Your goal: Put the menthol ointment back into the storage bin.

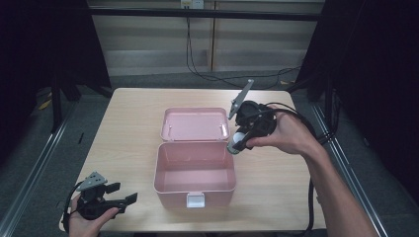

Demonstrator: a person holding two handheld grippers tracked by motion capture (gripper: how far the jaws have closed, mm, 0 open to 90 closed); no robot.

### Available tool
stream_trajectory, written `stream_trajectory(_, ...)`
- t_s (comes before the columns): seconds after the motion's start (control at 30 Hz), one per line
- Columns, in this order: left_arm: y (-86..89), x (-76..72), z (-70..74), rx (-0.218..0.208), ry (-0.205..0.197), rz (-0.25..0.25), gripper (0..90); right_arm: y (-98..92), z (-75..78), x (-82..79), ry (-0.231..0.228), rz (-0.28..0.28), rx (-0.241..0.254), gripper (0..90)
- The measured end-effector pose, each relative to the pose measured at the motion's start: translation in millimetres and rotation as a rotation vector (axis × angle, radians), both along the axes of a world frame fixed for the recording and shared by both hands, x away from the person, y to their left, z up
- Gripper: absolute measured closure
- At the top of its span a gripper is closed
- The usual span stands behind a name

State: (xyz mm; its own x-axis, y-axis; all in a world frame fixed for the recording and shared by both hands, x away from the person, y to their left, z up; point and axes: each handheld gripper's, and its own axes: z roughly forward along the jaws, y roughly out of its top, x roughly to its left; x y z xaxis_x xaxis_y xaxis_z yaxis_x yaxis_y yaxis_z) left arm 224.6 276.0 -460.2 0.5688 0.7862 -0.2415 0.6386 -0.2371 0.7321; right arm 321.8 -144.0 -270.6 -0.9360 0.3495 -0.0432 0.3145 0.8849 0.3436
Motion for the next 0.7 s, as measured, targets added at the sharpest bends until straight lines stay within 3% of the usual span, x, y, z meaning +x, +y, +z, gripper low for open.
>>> stream_trajectory(0.7, 0.4, -0.2, 0.4, -0.010, -0.004, 0.004, 19.7, 68.8, -10.7, 6.4, 0.009, 0.148, -0.005, 51.7)
